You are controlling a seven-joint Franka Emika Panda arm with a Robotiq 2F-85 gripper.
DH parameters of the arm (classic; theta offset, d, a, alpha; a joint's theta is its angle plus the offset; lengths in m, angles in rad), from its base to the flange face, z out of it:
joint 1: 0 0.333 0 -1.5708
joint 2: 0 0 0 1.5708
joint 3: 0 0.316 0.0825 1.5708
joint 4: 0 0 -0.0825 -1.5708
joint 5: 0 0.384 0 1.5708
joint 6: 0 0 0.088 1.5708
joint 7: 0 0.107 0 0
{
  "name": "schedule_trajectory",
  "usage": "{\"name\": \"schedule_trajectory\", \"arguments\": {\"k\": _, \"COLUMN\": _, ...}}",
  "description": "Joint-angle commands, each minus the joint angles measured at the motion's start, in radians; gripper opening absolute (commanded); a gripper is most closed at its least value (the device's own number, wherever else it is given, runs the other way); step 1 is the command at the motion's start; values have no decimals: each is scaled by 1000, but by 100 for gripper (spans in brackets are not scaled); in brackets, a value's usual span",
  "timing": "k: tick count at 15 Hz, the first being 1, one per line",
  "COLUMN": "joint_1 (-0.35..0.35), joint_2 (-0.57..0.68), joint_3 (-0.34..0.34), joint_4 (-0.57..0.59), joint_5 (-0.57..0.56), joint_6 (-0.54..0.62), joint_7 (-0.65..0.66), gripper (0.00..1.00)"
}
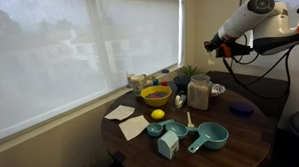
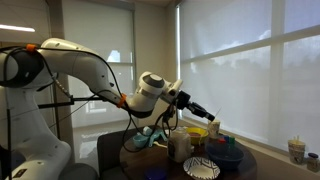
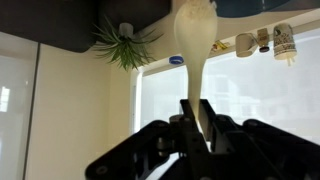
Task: Use the white spoon to get some sugar from the sugar bowl and pour it on the white plate
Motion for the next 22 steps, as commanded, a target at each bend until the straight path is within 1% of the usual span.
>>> {"name": "schedule_trajectory", "arguments": {"k": 1, "joint_1": -18, "joint_2": -48, "joint_3": 20, "joint_4": -45, "joint_5": -130, "joint_6": 12, "joint_7": 102, "gripper": 3}}
{"name": "schedule_trajectory", "arguments": {"k": 12, "joint_1": -4, "joint_2": -111, "joint_3": 48, "joint_4": -79, "joint_5": -557, "joint_6": -35, "joint_7": 443, "gripper": 3}}
{"name": "schedule_trajectory", "arguments": {"k": 15, "joint_1": 4, "joint_2": -119, "joint_3": 56, "joint_4": -87, "joint_5": -646, "joint_6": -52, "joint_7": 517, "gripper": 3}}
{"name": "schedule_trajectory", "arguments": {"k": 18, "joint_1": 7, "joint_2": -121, "joint_3": 57, "joint_4": -97, "joint_5": -648, "joint_6": -67, "joint_7": 549, "gripper": 3}}
{"name": "schedule_trajectory", "arguments": {"k": 20, "joint_1": 7, "joint_2": -119, "joint_3": 51, "joint_4": -97, "joint_5": -561, "joint_6": -67, "joint_7": 518, "gripper": 3}}
{"name": "schedule_trajectory", "arguments": {"k": 21, "joint_1": 96, "joint_2": -115, "joint_3": -27, "joint_4": -97, "joint_5": -516, "joint_6": -99, "joint_7": 484, "gripper": 3}}
{"name": "schedule_trajectory", "arguments": {"k": 22, "joint_1": 102, "joint_2": -112, "joint_3": -40, "joint_4": -96, "joint_5": -425, "joint_6": -103, "joint_7": 438, "gripper": 3}}
